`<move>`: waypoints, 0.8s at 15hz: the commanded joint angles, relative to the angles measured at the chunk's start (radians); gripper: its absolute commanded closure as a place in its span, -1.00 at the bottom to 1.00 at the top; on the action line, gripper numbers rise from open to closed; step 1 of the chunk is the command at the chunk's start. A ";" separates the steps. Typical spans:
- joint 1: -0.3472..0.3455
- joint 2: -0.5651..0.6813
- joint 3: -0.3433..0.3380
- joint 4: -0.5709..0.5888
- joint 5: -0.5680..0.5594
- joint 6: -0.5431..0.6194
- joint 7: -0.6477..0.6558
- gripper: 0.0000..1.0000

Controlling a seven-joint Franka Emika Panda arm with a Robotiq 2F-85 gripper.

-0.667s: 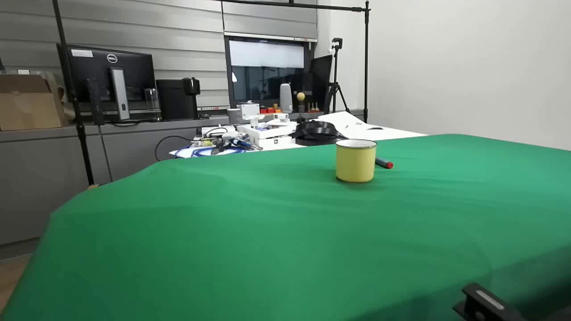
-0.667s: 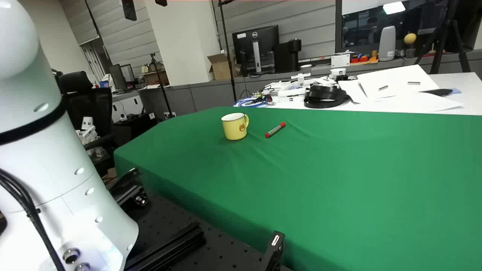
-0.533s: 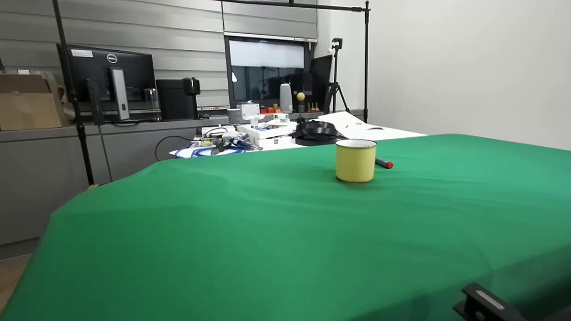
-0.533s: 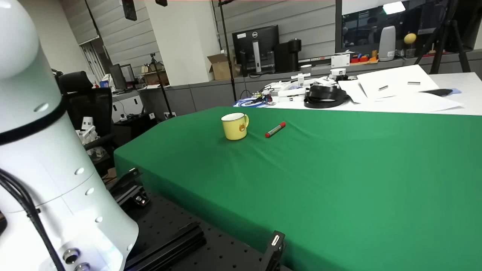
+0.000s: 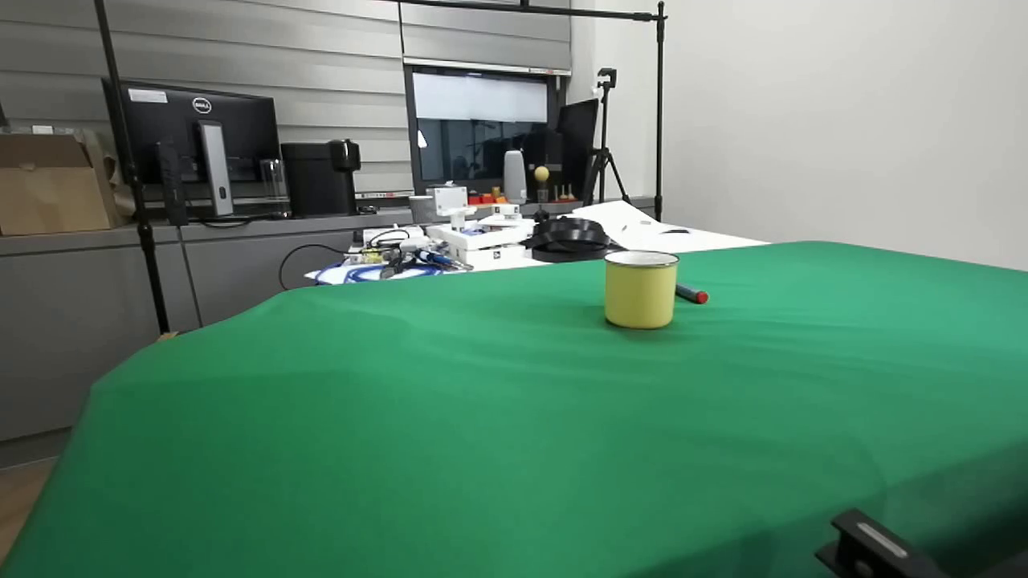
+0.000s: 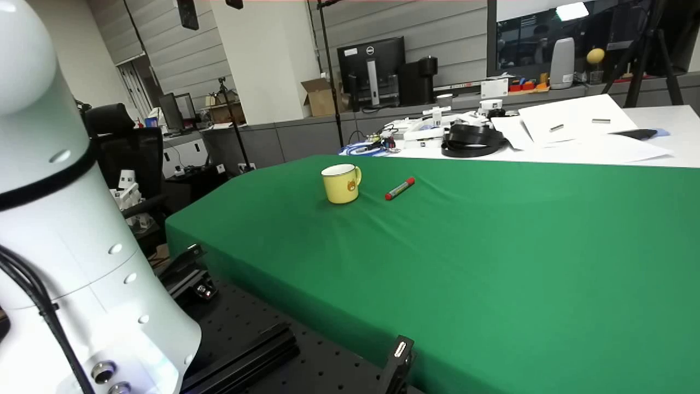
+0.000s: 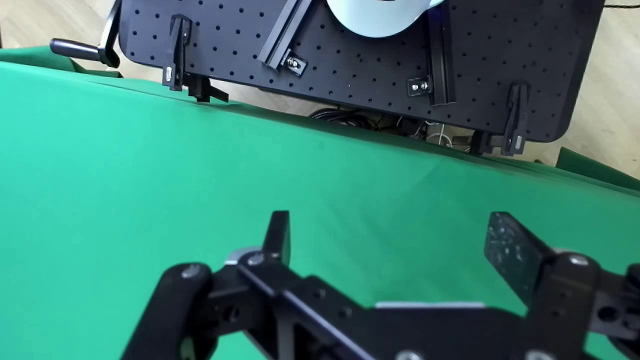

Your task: Put the red marker inside the yellow mug

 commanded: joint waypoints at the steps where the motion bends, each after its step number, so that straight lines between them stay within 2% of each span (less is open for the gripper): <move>1: 0.013 0.022 -0.013 0.006 -0.011 0.014 -0.007 -1.00; 4: 0.008 0.143 -0.042 0.020 -0.017 0.103 -0.045 -1.00; 9: 0.005 0.405 -0.116 0.050 -0.013 0.391 -0.189 -1.00; 12: -0.022 0.597 -0.132 0.110 -0.033 0.575 -0.226 -1.00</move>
